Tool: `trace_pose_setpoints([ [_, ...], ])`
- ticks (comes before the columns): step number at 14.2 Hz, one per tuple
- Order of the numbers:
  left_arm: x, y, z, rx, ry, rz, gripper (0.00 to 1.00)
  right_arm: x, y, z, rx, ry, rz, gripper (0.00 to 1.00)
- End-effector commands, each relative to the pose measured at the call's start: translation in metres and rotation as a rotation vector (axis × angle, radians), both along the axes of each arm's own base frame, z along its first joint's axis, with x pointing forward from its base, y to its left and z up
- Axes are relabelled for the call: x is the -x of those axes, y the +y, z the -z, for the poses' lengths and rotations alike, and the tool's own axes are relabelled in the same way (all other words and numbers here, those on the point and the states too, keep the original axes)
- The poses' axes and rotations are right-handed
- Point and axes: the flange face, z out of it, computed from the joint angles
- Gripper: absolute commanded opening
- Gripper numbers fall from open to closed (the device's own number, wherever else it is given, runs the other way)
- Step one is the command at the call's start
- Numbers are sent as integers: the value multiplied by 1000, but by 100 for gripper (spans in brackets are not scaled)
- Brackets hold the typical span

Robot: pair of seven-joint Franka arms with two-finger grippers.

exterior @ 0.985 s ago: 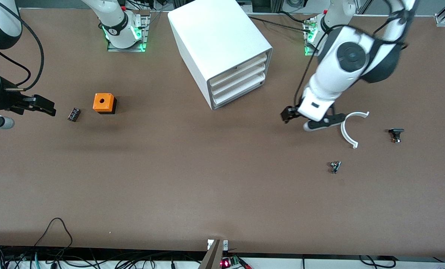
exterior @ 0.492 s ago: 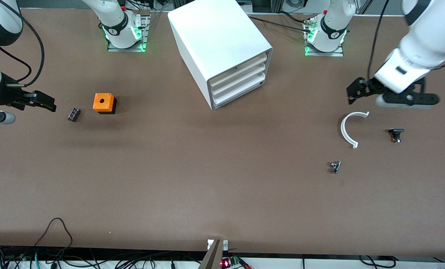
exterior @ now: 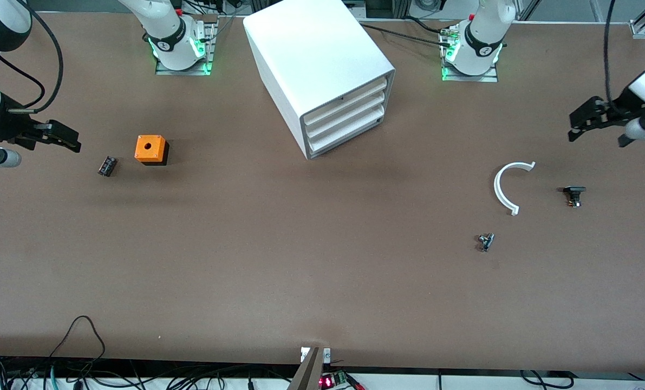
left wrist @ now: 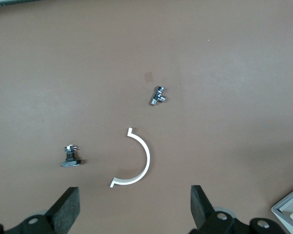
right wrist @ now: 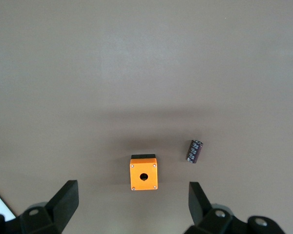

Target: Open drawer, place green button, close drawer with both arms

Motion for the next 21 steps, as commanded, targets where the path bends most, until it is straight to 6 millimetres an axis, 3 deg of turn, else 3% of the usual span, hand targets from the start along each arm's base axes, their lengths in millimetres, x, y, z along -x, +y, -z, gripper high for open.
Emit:
trace_pose_setpoints([
  [1, 6, -5, -5, -15, 41, 22, 100, 7, 1, -4, -1, -3, -13, 100],
  [4, 7, -17, -9, -3, 48, 4, 100, 9, 0, -34, -1, -30, -16, 100],
  [8, 1, -25, -13, 15, 68, -59, 100, 16, -1, -49, -9, -20, -4, 100],
  [11, -5, -24, -12, 17, 94, -59, 100, 17, -3, -44, -8, -14, -4, 100],
  [17, -4, -24, -11, 17, 102, -61, 100, 43, -4, -38, -7, -23, -41, 100],
  [21, -4, -25, -11, 17, 106, -57, 100, 45, -7, -39, -15, -20, -70, 100],
])
